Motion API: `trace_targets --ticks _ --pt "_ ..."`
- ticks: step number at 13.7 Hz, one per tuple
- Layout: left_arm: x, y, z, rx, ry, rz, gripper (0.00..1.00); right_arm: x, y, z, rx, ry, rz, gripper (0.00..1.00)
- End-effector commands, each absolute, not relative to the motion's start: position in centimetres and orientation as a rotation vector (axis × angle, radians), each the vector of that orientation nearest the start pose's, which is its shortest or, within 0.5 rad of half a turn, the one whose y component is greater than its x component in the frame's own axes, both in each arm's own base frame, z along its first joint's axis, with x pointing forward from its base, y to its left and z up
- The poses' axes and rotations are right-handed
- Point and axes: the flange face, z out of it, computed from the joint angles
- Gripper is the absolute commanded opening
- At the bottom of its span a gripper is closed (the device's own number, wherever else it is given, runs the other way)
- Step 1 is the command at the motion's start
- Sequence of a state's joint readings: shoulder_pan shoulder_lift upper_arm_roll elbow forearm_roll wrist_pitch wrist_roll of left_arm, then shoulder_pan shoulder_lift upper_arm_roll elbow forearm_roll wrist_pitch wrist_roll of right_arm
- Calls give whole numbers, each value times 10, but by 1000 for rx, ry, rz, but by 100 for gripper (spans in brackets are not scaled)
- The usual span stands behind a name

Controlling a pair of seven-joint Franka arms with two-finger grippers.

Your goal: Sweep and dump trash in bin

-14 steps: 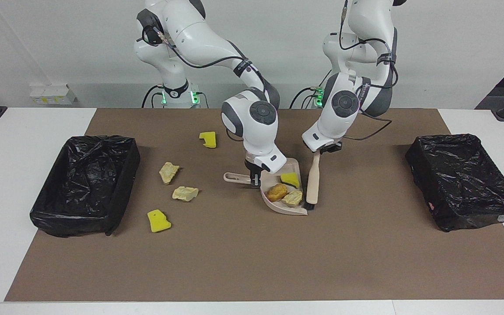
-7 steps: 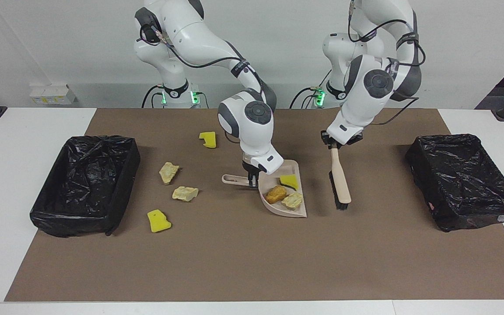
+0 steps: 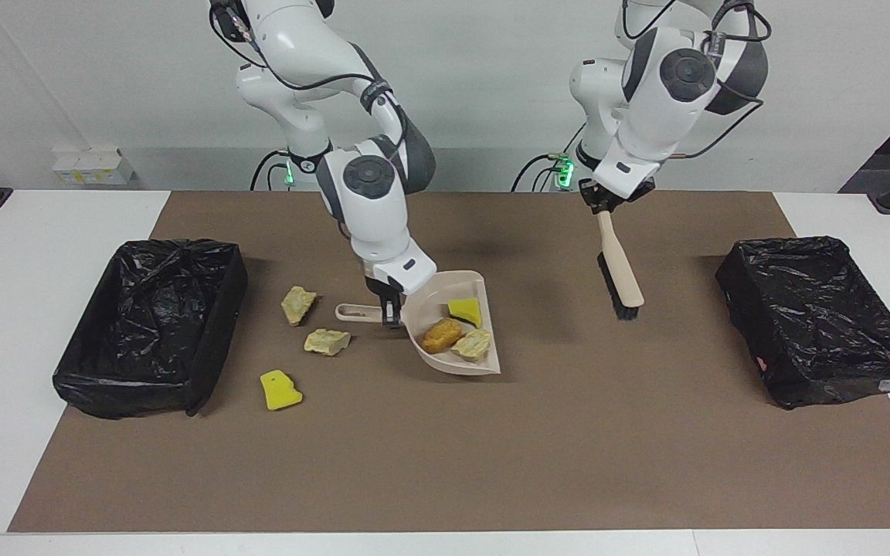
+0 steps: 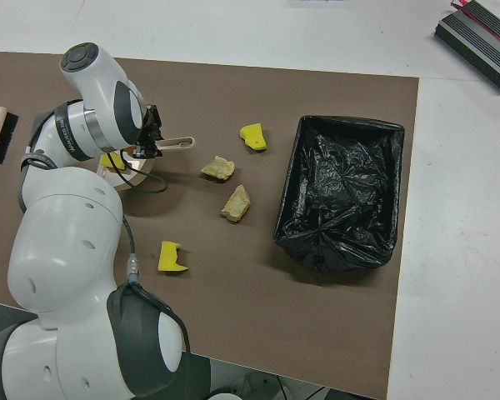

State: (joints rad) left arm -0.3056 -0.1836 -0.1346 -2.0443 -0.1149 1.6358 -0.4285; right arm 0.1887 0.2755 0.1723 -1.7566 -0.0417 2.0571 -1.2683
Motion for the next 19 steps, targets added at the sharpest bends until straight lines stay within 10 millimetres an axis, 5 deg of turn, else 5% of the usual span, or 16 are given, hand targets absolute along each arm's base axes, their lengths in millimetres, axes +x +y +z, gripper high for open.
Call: trace_targets --ticks 1,5,10,16,19 --pt "375 -257 477 -3164 -49 379 0 588 149 445 2121 2347 22 0" --pt "324 -328 403 -3146 6 342 0 590 24 469 2172 2381 44 0" --pt "292 -341 359 -3125 50 334 0 571 -155 477 2235 2307 115 0" --pt "290 -347 355 -3182 25 301 0 513 -299 500 2144 2281 122 0" --pt "291 -348 356 -3196 21 284 0 499 -333 506 2094 2221 1 0"
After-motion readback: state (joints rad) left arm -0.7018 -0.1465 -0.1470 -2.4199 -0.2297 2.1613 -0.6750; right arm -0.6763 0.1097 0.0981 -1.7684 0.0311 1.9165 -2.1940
